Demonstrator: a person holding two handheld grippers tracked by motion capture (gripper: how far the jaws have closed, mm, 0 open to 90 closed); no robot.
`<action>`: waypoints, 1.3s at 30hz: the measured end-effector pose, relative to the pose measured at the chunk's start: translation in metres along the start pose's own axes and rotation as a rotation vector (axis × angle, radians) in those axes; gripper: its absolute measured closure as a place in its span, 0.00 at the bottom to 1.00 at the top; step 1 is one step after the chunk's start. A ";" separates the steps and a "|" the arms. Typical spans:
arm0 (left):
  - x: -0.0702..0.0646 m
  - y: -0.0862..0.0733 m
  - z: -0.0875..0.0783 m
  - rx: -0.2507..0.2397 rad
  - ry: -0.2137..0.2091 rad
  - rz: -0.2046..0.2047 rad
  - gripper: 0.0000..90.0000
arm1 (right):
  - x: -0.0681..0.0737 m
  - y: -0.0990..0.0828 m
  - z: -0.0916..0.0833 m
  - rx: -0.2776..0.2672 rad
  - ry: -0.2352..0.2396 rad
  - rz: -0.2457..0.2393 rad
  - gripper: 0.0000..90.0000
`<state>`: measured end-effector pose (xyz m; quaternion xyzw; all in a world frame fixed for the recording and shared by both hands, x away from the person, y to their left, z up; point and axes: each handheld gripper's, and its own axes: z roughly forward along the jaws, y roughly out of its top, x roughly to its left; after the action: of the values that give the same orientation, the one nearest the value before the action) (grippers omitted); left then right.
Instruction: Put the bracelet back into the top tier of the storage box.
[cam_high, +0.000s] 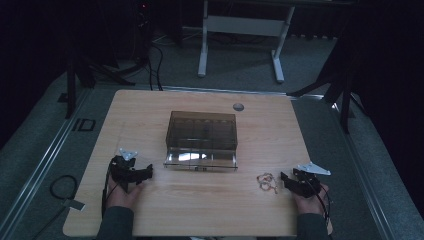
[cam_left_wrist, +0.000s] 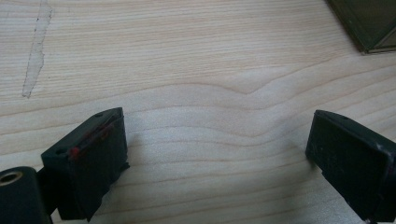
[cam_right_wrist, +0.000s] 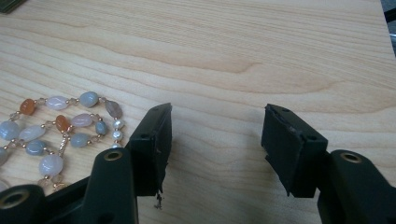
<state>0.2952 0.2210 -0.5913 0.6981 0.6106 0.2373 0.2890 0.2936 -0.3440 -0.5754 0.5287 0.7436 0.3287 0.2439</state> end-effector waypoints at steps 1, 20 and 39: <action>0.000 0.000 0.000 0.000 0.000 0.000 0.06 | 0.000 0.000 0.000 0.000 -0.001 0.002 0.47; -0.001 -0.001 -0.001 -0.004 0.001 -0.008 0.06 | 0.005 0.027 0.003 0.201 0.010 -0.001 0.54; -0.002 -0.001 -0.001 0.000 -0.002 -0.002 0.06 | 0.025 0.068 -0.006 0.350 0.123 -0.097 0.56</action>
<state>0.2931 0.2198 -0.5912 0.6976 0.6111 0.2361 0.2900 0.3240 -0.3061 -0.5209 0.5056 0.8274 0.2141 0.1179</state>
